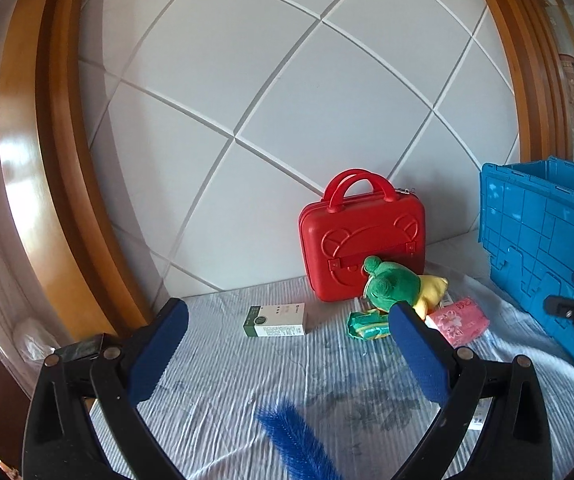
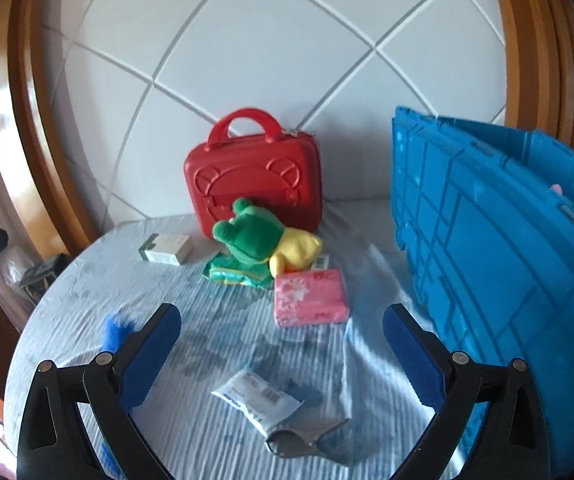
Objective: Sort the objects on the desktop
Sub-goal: 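Move both grippers back toward the pink tissue pack and white packet, then grasp the pink tissue pack with right gripper while left gripper grasps the white packet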
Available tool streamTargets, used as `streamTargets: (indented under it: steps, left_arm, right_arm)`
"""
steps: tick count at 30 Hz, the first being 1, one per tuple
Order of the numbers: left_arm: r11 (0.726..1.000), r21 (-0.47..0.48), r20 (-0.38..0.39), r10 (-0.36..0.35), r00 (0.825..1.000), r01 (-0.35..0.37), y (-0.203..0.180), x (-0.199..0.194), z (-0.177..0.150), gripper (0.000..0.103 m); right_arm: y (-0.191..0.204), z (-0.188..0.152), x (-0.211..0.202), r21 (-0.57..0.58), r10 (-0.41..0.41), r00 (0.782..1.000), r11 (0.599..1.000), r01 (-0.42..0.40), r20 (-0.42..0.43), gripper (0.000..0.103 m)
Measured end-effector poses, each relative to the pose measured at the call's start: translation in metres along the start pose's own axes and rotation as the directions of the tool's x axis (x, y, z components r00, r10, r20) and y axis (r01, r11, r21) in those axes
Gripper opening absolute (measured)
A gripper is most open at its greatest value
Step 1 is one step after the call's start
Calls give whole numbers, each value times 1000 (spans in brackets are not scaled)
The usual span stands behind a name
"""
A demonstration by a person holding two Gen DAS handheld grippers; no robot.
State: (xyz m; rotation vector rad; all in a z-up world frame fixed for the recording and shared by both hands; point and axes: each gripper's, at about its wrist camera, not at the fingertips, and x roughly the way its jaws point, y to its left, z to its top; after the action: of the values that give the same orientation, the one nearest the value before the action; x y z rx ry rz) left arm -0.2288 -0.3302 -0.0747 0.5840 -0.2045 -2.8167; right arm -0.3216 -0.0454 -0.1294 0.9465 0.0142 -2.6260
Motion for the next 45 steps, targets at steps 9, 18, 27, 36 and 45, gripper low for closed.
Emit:
streamTargets:
  steps: [9,18,27,36,45]
  left_arm:
    - [998,9,-106,-66,992,67,-43,92,-13,102]
    - [992,-5,-237,-121,964,123,-68,176,-41,102]
    - [988,-4,-265,-152,952,156,-74,193,-50,102]
    - [985,-15,-280,-168,945,170,-61,182,-63,102]
    - [978,-43,-299,-209,931,206,-75,178,-73,102]
  right_arm:
    - [-27,-1,154,1,-15,976,1000,15,-216,103]
    - [-65,26,250,39,-24,961,999,36,-276,103]
    - [-86,33,330,181,122,871,983,-39,-475,103]
    - [-50,-25,193,90,242,875,970,-225,-419,103]
    - [-26,-21,259,33,13,878,999,3,-478,103]
